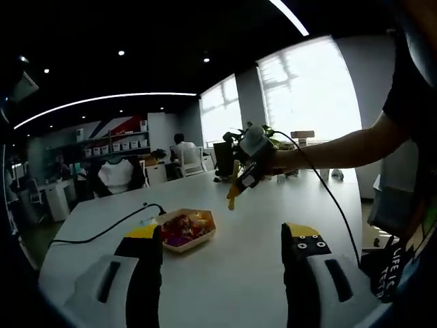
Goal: Place the target food into the container with the food tongs after gripping and lifting it, then release it inside without dropping or visibly crushing the food.
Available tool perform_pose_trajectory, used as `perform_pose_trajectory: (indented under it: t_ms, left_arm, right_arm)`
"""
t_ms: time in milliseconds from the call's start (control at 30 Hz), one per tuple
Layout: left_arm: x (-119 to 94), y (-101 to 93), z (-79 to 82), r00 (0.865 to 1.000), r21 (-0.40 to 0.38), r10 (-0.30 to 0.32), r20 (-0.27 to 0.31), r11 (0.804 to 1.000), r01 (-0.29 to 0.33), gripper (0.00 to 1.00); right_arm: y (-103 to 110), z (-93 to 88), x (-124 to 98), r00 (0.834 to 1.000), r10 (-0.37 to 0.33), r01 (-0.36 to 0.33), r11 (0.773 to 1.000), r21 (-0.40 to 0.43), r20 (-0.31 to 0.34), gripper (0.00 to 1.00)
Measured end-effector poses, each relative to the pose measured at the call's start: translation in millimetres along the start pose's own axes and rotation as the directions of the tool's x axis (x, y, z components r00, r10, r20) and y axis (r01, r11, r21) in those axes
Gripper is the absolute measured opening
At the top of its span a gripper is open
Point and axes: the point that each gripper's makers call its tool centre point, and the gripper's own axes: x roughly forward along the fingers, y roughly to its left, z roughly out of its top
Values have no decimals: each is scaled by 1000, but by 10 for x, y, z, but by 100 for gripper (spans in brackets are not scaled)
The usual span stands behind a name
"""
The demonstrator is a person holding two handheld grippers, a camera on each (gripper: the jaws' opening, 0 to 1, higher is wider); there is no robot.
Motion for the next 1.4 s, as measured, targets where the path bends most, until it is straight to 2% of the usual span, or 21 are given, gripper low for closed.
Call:
perform_pose_trajectory:
  t_ms: [200, 367, 467, 533, 700, 933, 1000, 1167, 1233, 1300, 1367, 1400]
  left_arm:
    - [0, -33, -7, 1000, -10, -6, 6, 1000, 6, 75]
    - [-1, -45, -60, 1000, -23, -11, -3, 1000, 10, 75]
    - [-5, -30, -67, 1000, -25, -10, -3, 1000, 10, 75]
    - [-8, -16, -71, 1000, -28, -8, -4, 1000, 8, 75]
    - [-22, 21, -88, 1000, -37, 0, -4, 999, 0, 75]
    - [-23, 70, -131, 1000, -54, 9, -9, 998, -10, 75]
    - [-21, 75, -132, 1000, -53, 12, -9, 999, -12, 75]
    - [-30, 90, -120, 1000, -52, 16, -5, 999, -16, 75]
    - [-37, 103, -120, 1000, -52, 21, -5, 998, -21, 75]
    - [-39, 120, -132, 1000, -56, 26, -7, 998, -26, 74]
    - [-35, 123, -138, 1000, -57, 27, -9, 998, -27, 74]
    - [-34, 123, -138, 1000, -57, 26, -9, 998, -27, 74]
  right_arm:
    - [5, -213, 38, 996, 19, -14, 998, 65, -86, 21]
    - [80, -366, 88, 985, 44, -28, 995, 97, -168, 21]
    - [95, -409, 113, 979, 48, -22, 991, 134, -196, 21]
    - [67, -476, 126, 972, 32, 12, 983, 184, -234, 22]
    - [32, -526, 175, 967, 25, 41, 966, 254, -252, 22]
    - [-39, -468, 225, 970, 12, 61, 956, 287, -245, 23]
    - [-64, -439, 255, 973, 6, 71, 944, 322, -231, 23]
    - [-102, -419, 292, 974, -11, 84, 945, 316, -226, 22]
    - [-128, -403, 310, 976, -31, 105, 933, 343, -215, 22]
    - [-229, -354, 387, 980, -59, 137, 889, 436, -188, 23]
    - [-244, -352, 414, 979, -59, 139, 890, 434, -193, 23]
    - [-269, -350, 439, 978, -73, 155, 882, 446, -194, 23]
